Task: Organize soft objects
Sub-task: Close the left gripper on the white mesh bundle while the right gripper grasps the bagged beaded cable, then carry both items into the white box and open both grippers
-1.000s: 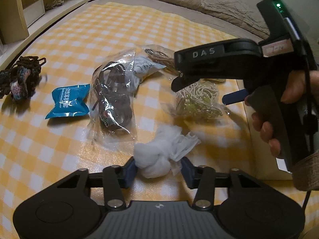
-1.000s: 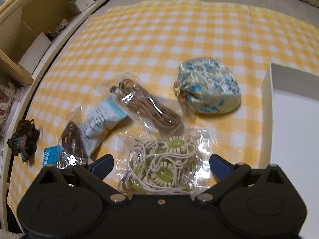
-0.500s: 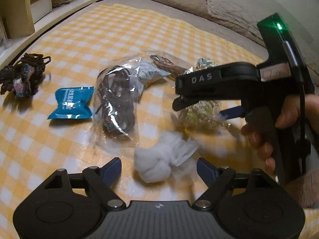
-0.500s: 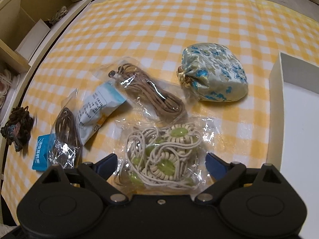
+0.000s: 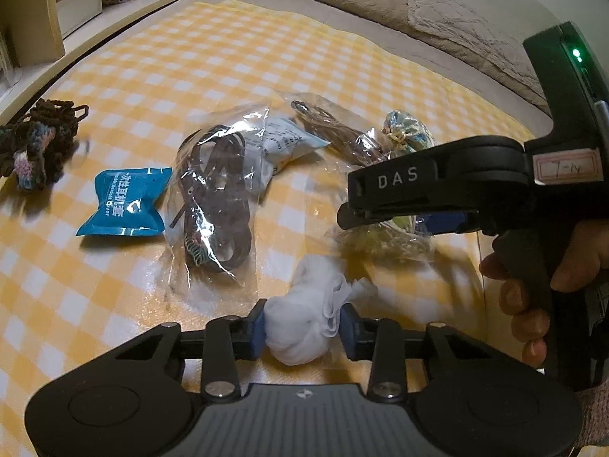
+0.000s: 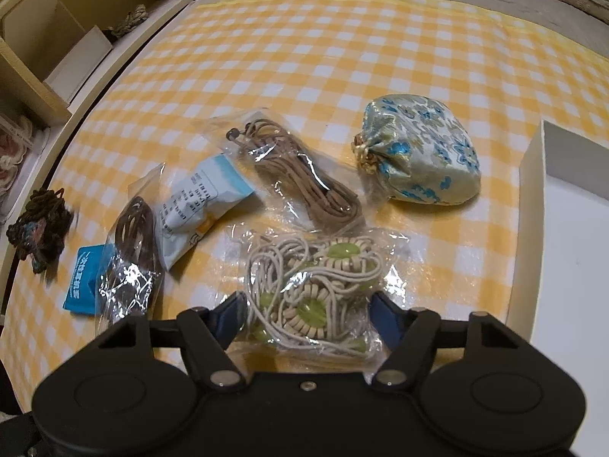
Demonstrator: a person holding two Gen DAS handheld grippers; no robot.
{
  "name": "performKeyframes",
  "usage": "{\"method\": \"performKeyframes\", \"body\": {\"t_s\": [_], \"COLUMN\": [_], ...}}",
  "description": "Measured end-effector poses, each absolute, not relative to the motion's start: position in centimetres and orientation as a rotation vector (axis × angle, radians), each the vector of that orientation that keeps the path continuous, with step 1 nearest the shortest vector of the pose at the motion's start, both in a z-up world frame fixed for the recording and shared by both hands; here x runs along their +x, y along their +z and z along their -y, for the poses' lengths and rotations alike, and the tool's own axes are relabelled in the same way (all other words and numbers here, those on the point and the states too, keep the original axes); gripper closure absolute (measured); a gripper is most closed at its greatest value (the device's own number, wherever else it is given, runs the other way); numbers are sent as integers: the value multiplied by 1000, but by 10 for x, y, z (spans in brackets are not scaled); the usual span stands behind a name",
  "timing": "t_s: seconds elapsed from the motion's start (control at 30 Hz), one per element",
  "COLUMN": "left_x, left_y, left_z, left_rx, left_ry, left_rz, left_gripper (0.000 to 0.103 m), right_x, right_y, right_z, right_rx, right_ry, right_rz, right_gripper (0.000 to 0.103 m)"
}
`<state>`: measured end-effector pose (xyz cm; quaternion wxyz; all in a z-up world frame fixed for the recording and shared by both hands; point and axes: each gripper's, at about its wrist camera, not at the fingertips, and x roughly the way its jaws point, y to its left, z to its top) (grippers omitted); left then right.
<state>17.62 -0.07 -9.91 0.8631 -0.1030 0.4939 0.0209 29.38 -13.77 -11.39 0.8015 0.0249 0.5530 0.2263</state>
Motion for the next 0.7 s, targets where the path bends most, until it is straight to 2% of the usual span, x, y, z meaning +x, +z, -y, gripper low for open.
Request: {"method": "performKeyframes", "body": {"t_s": [0.23, 0.7], "left_x": [170, 159], "left_y": [-90, -37], "left_z": [-1, 4], "left_rx": [-226, -285], "left_ry": [49, 9], "left_rz": [-1023, -851], "left_gripper": [66, 65], "right_x": [285, 252], "right_y": [-104, -21], "right_z": [136, 190], "right_rx": [43, 92], "right_ry": [508, 511], "right_rz": [-1178, -967], "right_gripper": [43, 43]}}
